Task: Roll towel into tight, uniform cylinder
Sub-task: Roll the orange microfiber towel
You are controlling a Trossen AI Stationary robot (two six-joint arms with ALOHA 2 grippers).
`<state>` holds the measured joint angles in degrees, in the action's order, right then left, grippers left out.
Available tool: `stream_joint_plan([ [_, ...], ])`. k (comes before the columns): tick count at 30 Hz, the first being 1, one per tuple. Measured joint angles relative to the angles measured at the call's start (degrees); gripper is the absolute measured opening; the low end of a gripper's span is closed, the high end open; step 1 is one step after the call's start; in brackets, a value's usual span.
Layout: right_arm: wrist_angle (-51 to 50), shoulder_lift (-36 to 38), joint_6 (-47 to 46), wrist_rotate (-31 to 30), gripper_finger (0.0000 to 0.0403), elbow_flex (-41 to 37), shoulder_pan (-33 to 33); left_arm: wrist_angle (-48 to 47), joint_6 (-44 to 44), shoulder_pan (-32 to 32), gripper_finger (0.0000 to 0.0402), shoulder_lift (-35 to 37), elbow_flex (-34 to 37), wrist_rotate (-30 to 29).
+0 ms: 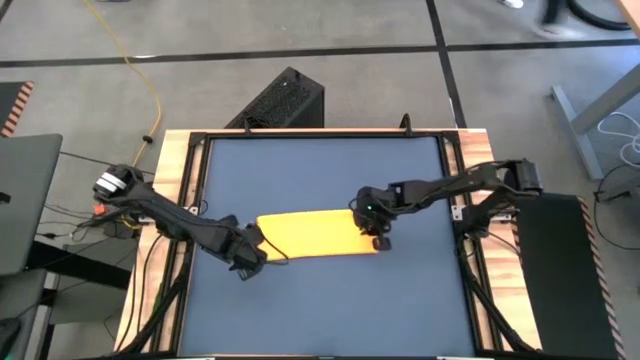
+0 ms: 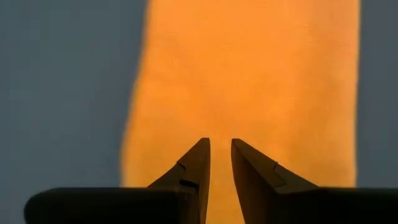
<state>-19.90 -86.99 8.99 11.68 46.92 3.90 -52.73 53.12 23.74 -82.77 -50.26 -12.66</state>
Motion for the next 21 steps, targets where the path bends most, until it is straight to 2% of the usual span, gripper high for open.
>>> stream_joint_plan([
  [3,-1.2,2.8,-1.9,0.1,0.0092,0.0,-1.8,1.7,0.6,-0.8,0.0067,3.0,0.0,-7.2],
  [5,-1.0,4.3,-2.4,0.1,0.0092,0.0,-2.7,6.4,1.1,-0.8,0.0067,4.0,0.0,-13.1],
  [7,-0.8,5.4,-2.5,0.1,0.0092,0.0,-3.3,12.1,-0.4,-0.8,0.0067,3.8,0.0,-15.8],
  [10,0.6,5.8,-0.3,0.2,0.0092,0.0,-4.2,18.6,-3.4,-0.8,0.0067,1.0,-0.1,-15.8],
  [13,6.0,4.7,6.1,0.2,0.0092,-2.0,-4.0,20.2,-3.8,-0.8,0.0067,-3.6,-0.1,-15.0],
  [17,9.9,1.4,9.3,0.3,0.0091,-3.5,-0.9,19.7,-2.9,-1.0,0.0067,-10.9,-0.1,-11.0],
  [21,11.1,-1.9,11.4,4.0,0.0091,-3.5,2.2,16.4,-1.5,-1.1,0.0067,-14.9,-0.3,-9.4],
])
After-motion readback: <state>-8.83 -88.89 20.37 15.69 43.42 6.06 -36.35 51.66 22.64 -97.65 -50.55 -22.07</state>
